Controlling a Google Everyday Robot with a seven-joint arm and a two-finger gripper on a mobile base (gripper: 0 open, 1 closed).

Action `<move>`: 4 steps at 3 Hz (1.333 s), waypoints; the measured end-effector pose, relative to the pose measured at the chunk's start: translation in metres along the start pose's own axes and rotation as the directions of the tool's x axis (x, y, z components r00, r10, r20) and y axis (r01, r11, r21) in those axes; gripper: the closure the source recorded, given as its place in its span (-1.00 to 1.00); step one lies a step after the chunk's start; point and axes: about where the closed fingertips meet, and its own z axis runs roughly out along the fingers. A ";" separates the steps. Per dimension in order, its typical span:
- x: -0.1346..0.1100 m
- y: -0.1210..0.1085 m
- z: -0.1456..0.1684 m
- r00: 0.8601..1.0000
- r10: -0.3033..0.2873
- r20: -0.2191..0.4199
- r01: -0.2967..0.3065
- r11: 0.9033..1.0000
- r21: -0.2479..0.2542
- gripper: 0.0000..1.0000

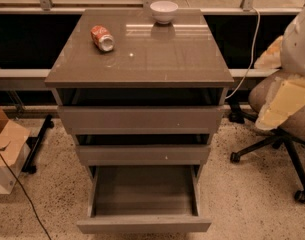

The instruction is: Close bottom drawer

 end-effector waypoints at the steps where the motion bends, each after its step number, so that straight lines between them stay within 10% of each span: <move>1: 0.006 0.004 0.018 0.999 0.009 0.036 -0.009 1.000 -0.016 -0.01; 3: 0.035 0.019 0.082 0.998 0.016 0.058 -0.015 1.000 -0.014 0.92; 4: 0.055 0.026 0.127 0.998 0.024 0.058 -0.023 1.000 -0.019 1.00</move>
Offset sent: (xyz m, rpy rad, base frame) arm 0.0023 -0.0178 -0.0985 0.1055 0.0333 0.0168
